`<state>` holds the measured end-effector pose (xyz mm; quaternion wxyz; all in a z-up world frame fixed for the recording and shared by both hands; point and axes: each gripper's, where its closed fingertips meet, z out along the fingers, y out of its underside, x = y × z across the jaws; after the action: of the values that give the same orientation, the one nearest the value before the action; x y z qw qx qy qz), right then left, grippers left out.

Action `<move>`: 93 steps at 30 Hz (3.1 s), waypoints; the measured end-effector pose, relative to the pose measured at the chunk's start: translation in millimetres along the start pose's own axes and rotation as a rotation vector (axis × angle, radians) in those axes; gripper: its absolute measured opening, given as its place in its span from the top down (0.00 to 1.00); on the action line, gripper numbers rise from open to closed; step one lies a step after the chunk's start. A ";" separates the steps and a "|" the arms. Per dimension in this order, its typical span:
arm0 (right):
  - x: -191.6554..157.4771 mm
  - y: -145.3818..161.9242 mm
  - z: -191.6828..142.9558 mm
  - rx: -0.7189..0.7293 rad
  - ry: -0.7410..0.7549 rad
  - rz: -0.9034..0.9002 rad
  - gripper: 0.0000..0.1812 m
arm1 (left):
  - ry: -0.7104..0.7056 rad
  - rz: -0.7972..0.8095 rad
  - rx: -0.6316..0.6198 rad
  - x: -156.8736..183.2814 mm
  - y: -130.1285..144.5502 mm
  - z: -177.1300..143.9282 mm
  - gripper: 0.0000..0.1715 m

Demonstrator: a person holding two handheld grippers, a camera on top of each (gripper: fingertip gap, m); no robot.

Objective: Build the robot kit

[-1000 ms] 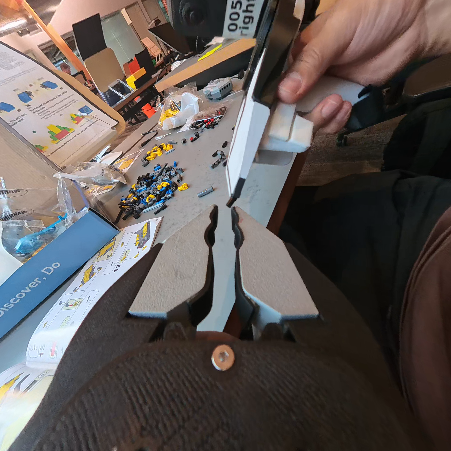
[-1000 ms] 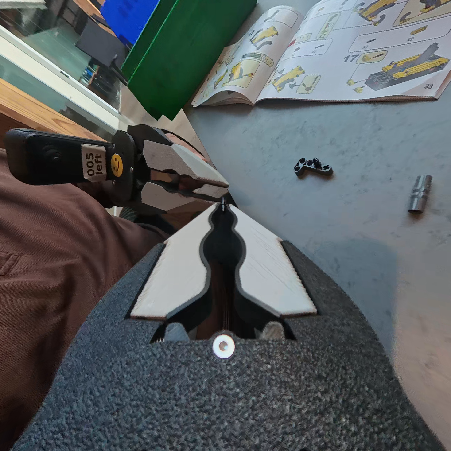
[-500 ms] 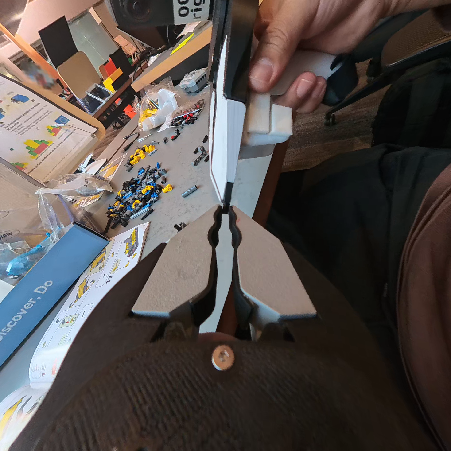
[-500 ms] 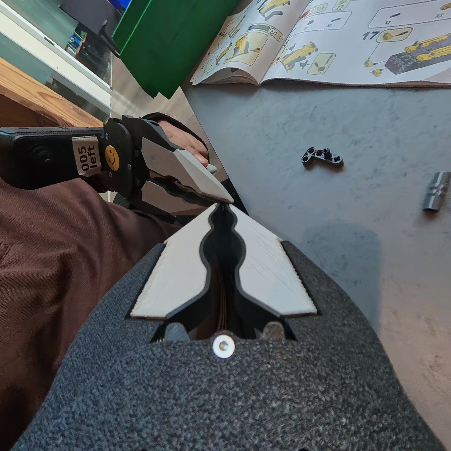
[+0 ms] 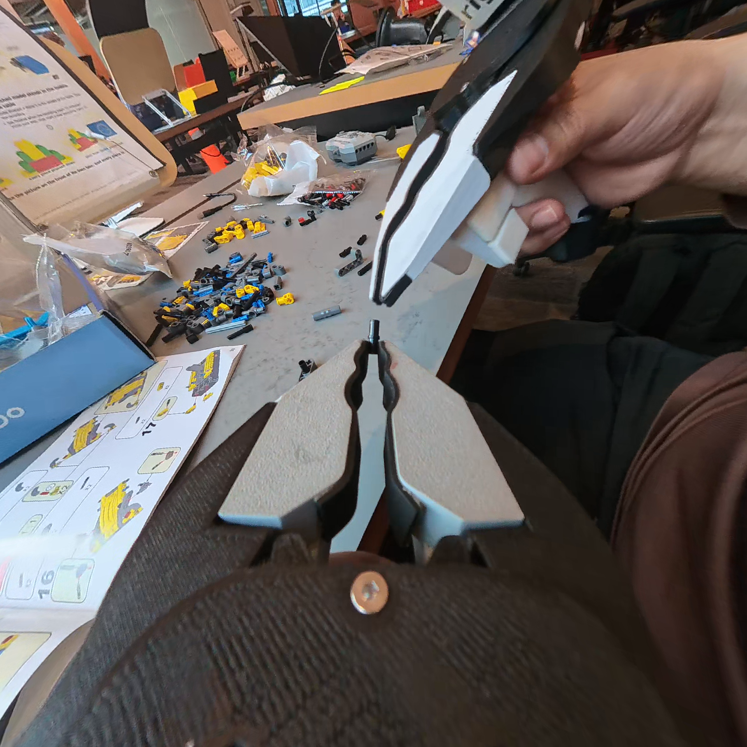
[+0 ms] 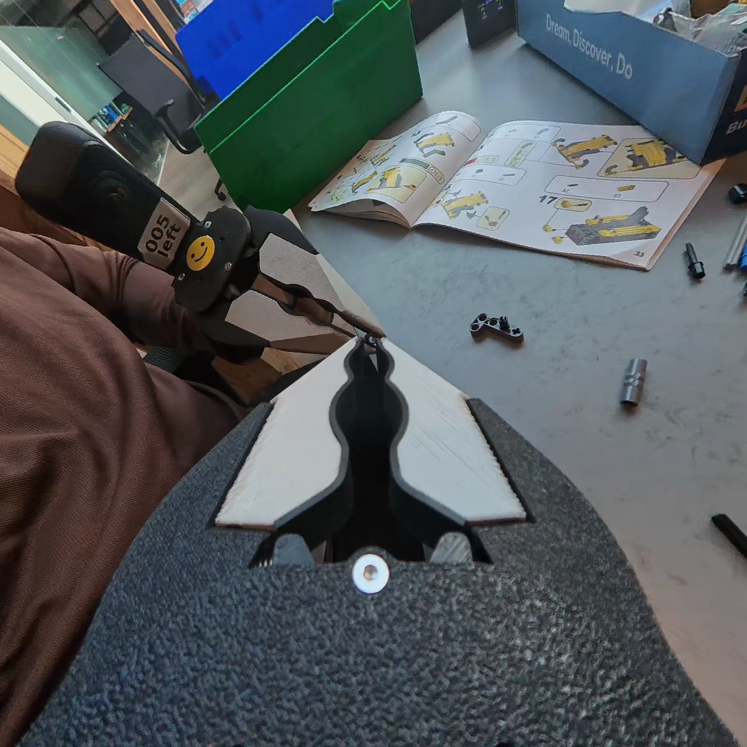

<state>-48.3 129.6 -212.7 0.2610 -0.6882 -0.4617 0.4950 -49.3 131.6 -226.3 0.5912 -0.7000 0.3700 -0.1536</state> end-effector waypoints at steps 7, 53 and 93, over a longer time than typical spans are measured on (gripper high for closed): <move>-2.7 6.2 7.9 -0.027 -0.006 -0.009 0.98 | 0.009 0.029 0.011 5.8 -1.6 0.0 0.99; 71.8 3.5 41.3 -0.562 0.181 -0.575 0.98 | 0.261 -0.133 -0.477 -42.8 57.6 35.5 0.93; 76.1 1.1 43.4 -0.503 0.074 -0.468 0.98 | 0.218 -0.048 -0.467 -42.6 57.0 35.8 0.92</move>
<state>-81.6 192.9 -263.3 0.2063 -0.6239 -0.7049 0.2670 -74.0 185.5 -279.5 0.3663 -0.8054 0.4404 -0.1526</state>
